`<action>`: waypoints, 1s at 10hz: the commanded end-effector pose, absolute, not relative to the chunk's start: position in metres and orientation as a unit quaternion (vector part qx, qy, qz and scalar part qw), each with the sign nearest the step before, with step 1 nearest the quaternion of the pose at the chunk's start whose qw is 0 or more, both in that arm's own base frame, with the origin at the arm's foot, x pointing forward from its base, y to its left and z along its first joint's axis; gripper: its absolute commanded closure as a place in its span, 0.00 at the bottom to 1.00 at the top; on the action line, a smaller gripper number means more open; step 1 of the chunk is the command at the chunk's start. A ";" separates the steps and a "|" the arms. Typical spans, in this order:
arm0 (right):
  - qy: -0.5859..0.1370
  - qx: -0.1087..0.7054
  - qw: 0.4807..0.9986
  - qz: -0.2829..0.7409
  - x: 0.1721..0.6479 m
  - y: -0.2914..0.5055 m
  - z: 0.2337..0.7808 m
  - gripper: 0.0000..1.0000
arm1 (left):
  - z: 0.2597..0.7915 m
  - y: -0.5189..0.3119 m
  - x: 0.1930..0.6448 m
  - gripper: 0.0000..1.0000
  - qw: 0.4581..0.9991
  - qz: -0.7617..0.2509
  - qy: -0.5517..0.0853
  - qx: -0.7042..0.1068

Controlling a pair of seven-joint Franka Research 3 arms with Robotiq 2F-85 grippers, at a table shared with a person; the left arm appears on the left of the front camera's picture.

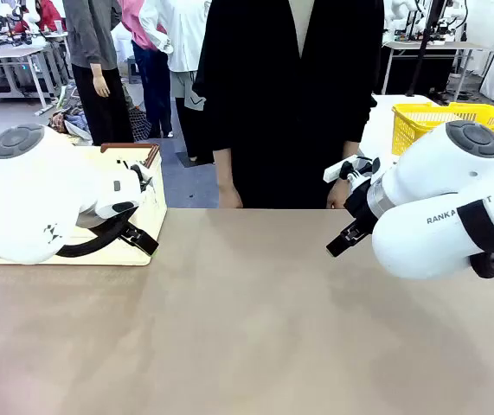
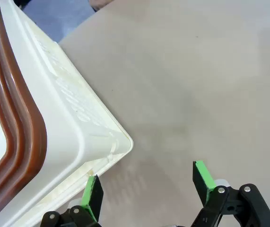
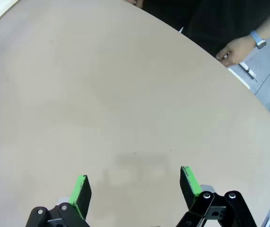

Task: Place the drinks into the Shopping basket.
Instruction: Pick up one drink and place it into the Shopping basket.

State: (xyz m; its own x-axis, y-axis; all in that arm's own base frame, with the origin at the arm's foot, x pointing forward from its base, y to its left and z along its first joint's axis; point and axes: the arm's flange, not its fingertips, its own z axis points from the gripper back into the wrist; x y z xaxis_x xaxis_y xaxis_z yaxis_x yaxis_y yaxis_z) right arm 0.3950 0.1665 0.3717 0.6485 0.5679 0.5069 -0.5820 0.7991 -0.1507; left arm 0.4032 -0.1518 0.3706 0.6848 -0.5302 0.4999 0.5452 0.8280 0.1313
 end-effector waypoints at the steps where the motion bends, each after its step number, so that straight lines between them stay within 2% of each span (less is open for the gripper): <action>1: -0.275 0.013 0.908 0.317 0.395 0.166 0.372 0.00 | 0.371 -0.152 0.403 0.00 0.918 -0.293 -0.268 -0.014; 10: -0.275 0.013 0.908 0.317 0.395 0.166 0.372 0.00 | 0.371 -0.152 0.403 0.00 0.918 -0.293 -0.268 -0.014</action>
State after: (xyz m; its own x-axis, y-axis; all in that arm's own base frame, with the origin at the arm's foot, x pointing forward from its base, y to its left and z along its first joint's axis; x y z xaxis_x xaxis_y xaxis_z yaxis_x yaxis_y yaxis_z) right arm 0.3950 0.1665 0.3717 0.6481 0.5686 0.5067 -0.5823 0.7987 -0.1514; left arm 0.4031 -0.1520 0.3706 0.6847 -0.5304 0.4999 0.5454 0.8278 0.1313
